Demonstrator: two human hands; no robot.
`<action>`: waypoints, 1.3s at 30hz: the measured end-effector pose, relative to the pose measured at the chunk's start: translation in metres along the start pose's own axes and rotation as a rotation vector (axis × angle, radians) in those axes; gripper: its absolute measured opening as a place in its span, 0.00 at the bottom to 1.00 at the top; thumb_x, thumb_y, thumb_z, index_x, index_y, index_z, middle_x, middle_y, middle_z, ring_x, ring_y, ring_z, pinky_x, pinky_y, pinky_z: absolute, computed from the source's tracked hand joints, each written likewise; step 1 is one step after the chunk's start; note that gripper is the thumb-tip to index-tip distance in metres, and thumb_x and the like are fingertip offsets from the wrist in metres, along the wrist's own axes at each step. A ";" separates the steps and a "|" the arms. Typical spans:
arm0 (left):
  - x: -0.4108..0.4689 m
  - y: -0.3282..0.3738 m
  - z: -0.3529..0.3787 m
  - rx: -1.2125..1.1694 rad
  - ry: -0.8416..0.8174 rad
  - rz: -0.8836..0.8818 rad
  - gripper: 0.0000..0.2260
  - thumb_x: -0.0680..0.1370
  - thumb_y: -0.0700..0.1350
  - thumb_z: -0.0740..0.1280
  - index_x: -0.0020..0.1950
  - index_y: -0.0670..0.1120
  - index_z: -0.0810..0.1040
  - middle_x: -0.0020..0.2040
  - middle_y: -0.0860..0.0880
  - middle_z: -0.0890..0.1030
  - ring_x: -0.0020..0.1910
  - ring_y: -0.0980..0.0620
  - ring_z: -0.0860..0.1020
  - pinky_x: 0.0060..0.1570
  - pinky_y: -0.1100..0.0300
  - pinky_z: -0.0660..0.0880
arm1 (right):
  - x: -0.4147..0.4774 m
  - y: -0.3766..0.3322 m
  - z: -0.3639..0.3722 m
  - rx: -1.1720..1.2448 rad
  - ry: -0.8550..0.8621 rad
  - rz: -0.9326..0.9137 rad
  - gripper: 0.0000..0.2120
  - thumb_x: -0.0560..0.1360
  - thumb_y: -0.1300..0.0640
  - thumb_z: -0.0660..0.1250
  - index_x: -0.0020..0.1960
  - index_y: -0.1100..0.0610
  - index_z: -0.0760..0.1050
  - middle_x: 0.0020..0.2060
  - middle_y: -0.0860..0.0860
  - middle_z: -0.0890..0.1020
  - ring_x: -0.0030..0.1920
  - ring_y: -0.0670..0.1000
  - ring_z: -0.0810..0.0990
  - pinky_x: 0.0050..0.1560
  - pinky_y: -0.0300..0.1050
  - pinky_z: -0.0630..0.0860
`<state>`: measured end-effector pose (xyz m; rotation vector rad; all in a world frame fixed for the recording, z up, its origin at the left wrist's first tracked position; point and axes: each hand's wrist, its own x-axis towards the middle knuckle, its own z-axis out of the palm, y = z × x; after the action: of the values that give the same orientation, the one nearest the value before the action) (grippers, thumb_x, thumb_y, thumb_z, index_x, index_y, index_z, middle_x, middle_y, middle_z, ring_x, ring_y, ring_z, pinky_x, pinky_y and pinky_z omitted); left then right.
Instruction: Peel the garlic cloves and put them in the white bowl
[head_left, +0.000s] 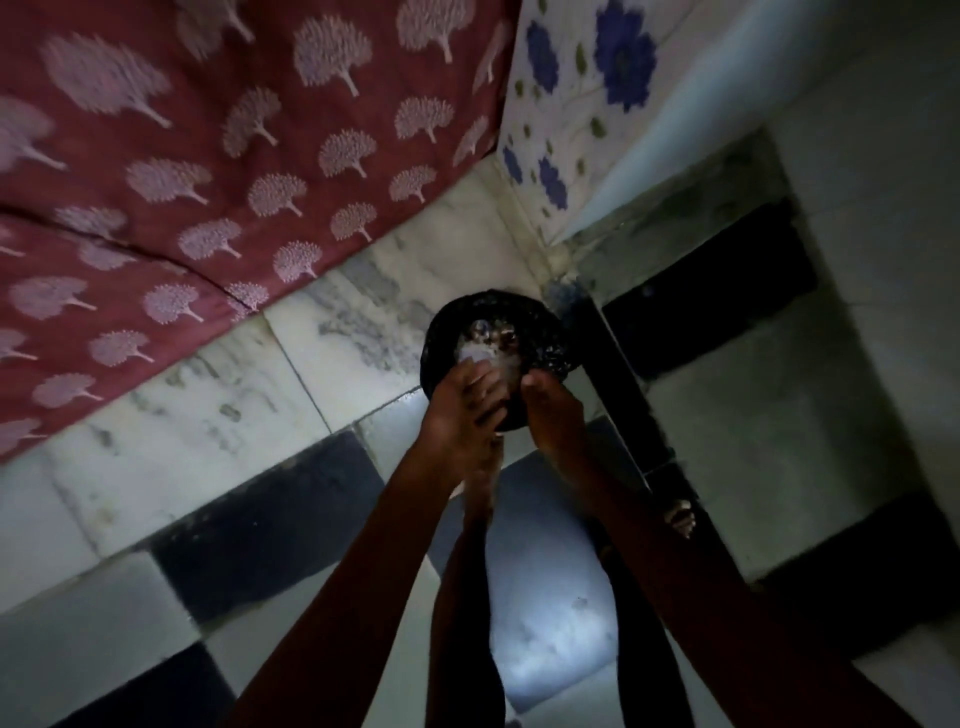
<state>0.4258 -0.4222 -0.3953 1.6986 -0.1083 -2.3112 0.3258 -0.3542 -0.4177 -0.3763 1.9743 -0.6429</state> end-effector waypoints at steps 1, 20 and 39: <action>-0.032 0.005 0.007 0.086 0.020 0.031 0.14 0.83 0.48 0.58 0.64 0.44 0.75 0.56 0.46 0.80 0.54 0.50 0.78 0.59 0.57 0.72 | -0.022 -0.011 -0.017 0.028 0.023 -0.034 0.12 0.81 0.57 0.64 0.62 0.59 0.78 0.54 0.56 0.82 0.57 0.54 0.79 0.52 0.38 0.68; -0.402 -0.161 0.340 0.977 -0.497 0.440 0.10 0.81 0.35 0.60 0.47 0.45 0.78 0.39 0.49 0.82 0.34 0.57 0.79 0.35 0.64 0.73 | -0.399 -0.032 -0.438 0.609 0.546 -0.304 0.08 0.78 0.66 0.64 0.51 0.57 0.80 0.40 0.51 0.85 0.40 0.48 0.82 0.41 0.41 0.76; -0.314 -0.405 0.510 2.149 -0.922 1.404 0.14 0.79 0.38 0.65 0.63 0.46 0.79 0.64 0.47 0.78 0.64 0.48 0.75 0.67 0.56 0.69 | -0.419 0.158 -0.609 0.645 0.960 -0.170 0.07 0.78 0.64 0.65 0.52 0.57 0.80 0.41 0.50 0.85 0.38 0.44 0.82 0.37 0.33 0.76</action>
<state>-0.0394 -0.0019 -0.0349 -0.1862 -3.0943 -0.8388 -0.0164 0.1587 0.0191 0.2277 2.4368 -1.7433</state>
